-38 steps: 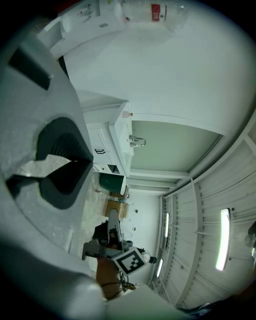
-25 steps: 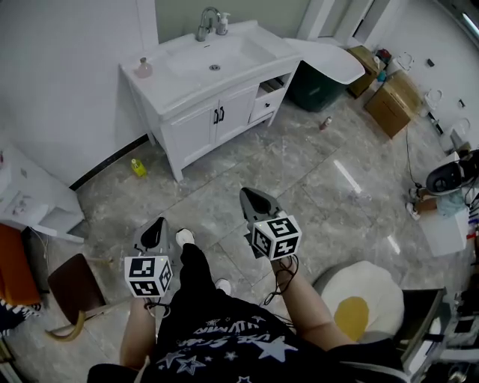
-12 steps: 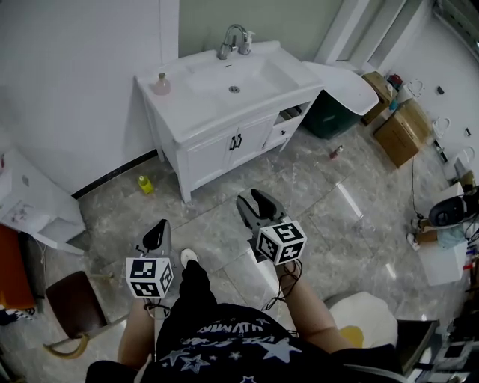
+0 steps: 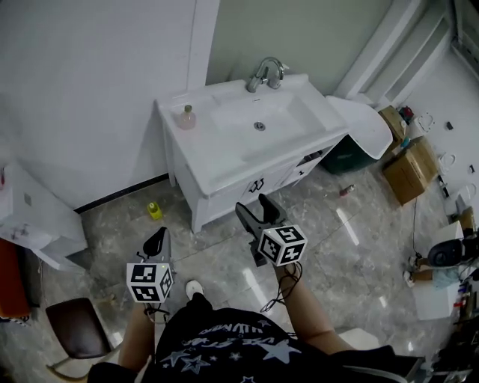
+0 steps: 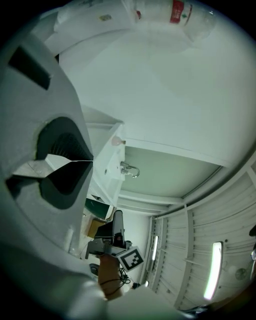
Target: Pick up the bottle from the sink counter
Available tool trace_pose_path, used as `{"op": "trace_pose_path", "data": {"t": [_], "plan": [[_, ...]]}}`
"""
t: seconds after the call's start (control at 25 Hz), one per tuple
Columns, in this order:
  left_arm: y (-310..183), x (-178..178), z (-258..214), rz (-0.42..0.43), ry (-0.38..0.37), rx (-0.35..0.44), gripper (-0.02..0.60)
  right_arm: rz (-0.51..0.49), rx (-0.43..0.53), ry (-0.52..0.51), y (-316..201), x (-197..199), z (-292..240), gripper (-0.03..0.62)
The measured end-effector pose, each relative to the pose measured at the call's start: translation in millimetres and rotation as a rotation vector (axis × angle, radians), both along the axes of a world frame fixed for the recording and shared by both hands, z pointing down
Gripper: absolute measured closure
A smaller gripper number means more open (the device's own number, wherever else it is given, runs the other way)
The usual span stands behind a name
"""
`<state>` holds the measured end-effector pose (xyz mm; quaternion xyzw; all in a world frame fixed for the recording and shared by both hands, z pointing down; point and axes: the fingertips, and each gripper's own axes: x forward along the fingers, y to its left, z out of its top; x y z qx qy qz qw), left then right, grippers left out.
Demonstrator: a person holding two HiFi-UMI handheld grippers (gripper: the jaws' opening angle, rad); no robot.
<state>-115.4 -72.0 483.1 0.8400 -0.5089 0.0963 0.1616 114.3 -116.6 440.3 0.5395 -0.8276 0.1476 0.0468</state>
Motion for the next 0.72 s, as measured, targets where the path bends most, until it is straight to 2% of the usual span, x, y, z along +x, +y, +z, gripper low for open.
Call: {"op": "trace_pose_path", "data": {"t": [0.2,0.52,0.72], "plan": [[-50,-32,8,-0.027,-0.024,-0.006,0.560,-0.027,-0.003,0.019,-57,-30,2,0.281],[-102,-34,10,-0.032,-0.033,-0.020,0.560,-0.085,-0.013,0.026,-124,-52,10,0.283],[-144,-41,13,-0.119,-0.039,-0.030,0.560,-0.159,-0.005,0.014,-197,-62,17,0.283]]}}
